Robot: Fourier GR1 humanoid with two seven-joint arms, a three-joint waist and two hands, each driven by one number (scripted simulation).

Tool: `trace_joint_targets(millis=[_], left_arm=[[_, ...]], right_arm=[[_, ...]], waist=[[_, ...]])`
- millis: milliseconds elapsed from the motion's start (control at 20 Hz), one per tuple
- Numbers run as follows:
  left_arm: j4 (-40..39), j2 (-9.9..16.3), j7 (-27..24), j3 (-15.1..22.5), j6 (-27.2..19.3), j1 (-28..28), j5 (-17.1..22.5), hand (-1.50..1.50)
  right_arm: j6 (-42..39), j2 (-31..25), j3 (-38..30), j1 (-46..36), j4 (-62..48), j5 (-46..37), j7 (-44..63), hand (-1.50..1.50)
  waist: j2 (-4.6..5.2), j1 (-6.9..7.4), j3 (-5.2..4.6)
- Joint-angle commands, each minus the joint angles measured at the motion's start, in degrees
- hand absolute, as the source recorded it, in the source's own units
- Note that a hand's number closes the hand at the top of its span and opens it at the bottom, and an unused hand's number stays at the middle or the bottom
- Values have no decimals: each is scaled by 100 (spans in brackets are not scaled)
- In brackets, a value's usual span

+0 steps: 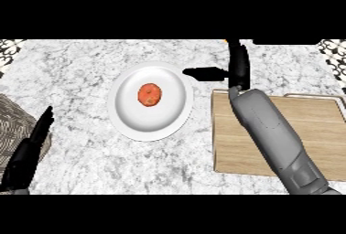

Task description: Pick the squash from the tray and place it in the plate

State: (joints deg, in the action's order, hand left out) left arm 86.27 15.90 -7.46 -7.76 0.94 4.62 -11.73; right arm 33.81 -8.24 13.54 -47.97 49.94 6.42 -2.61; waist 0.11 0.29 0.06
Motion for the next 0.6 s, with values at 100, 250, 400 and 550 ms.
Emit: trace_joint_targets(millis=[100,250,400,550], left_arm=[[105,-60,-106,-1,25,201,-49,0],[-19,-126,-48,38,-62,50,-206,0],[-274,-42,-398,-95,34,0,-157,0],[-304,-223,-426,-67,-101,-2,-297,0]], right_arm=[[-973,-726,-591,855,379,316,-1101,-150],[-1499,-989,-769,716,228,287,-1128,-150],[-1810,-1047,-1019,1144,46,365,-1646,-150],[-1736,-1042,-1121,790,145,100,-984,-150]], waist=[[-9,-11,-3],[-8,-2,-5],[0,3,-5],[-9,3,-7]])
